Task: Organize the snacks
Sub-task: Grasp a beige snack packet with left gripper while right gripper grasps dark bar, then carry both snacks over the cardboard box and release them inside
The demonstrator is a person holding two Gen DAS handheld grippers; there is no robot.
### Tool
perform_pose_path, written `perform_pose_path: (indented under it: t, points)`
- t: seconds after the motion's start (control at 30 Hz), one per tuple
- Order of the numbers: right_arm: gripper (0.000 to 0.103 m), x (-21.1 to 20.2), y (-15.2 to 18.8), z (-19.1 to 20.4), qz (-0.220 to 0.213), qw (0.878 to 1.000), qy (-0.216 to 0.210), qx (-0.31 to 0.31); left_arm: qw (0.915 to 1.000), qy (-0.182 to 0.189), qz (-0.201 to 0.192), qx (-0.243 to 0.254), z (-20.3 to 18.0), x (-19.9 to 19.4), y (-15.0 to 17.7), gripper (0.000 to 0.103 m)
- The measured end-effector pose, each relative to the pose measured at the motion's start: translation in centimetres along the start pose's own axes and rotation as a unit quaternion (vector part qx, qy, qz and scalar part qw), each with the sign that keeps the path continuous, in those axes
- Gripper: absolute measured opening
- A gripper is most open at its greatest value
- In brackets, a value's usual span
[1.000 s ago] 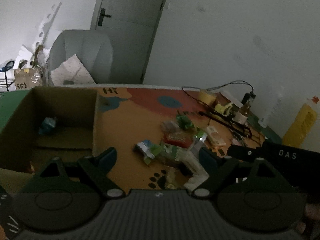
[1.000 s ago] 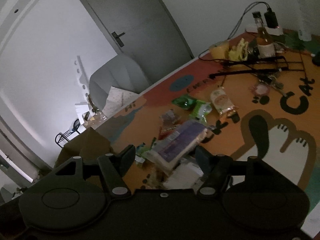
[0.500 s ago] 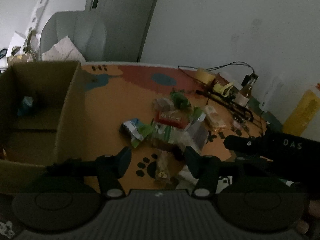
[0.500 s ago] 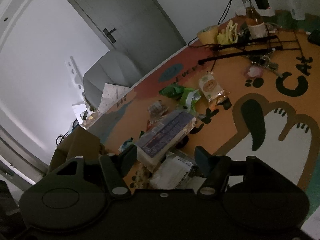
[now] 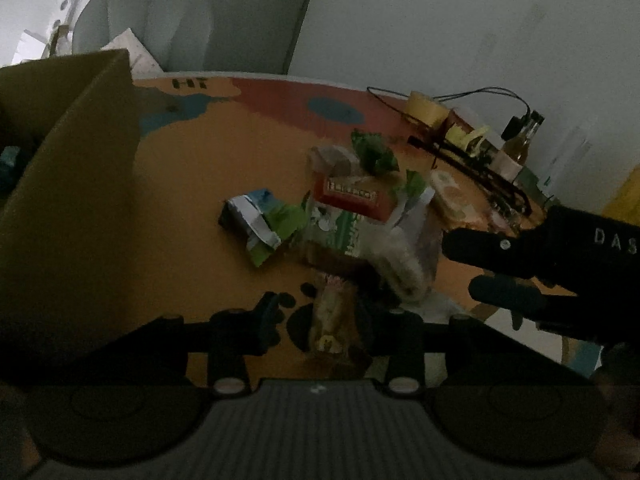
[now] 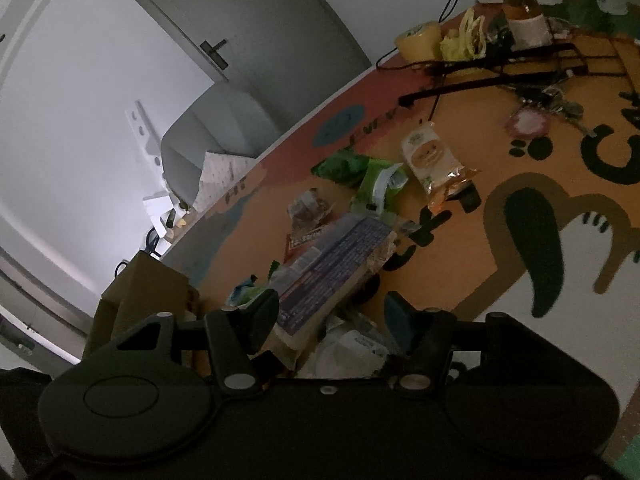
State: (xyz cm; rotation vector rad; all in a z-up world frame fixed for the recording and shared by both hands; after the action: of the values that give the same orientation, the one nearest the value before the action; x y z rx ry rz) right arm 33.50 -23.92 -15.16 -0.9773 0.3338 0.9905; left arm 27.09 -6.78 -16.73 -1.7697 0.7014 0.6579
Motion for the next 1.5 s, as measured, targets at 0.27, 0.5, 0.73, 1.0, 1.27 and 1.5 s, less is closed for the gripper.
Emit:
perform_pose_path:
  t: [0.27,0.5,0.73,1.0,1.27,1.5]
  points:
    - [0.064,2.3,-0.7,0.4,0.013,1.000,-0.003,0.014,0.9996,-0.022,0.015,0.013,0.7,0.5,-0.5,0.016]
    - [0.075,4.5,-0.9,1.2,0.022,0.999,0.017,0.021,0.9997,-0.024,0.002,0.006,1.6,-0.2,-1.0,0.016]
    - [0.055,5.4,-1.0,1.5,0.021,0.999,0.042,0.006,0.9997,-0.020,-0.015,0.002,1.8,-1.2,-1.6,0.016]
    - [0.030,3.0,-0.9,1.4,0.002,1.000,0.008,0.021,0.9989,-0.015,-0.043,-0.004,1.8,-3.3,-2.3,0.016]
    - [0.029,0.6,-1.5,4.2,-0.023,0.999,-0.028,0.001,0.9968,-0.013,-0.079,-0.009,1.9,-6.4,-3.5,0.016]
    - [0.029,-0.3,-1.5,7.1,-0.031,0.998,-0.056,-0.015,0.9939,-0.017,-0.108,-0.010,2.2,-9.1,-4.6,0.016]
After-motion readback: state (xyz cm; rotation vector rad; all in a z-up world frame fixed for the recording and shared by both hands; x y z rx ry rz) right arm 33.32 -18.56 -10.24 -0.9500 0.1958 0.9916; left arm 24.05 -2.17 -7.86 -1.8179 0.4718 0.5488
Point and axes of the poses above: each gripper's, at about its wrist camera, not at the fingertips, and x roughly the way its jaws point, z to its left, y to its underside, the point moved 6 cm from there along x, roughly the way its jaws point, and after that the axes turned 3 degrees about z, right-handed, at the moved point
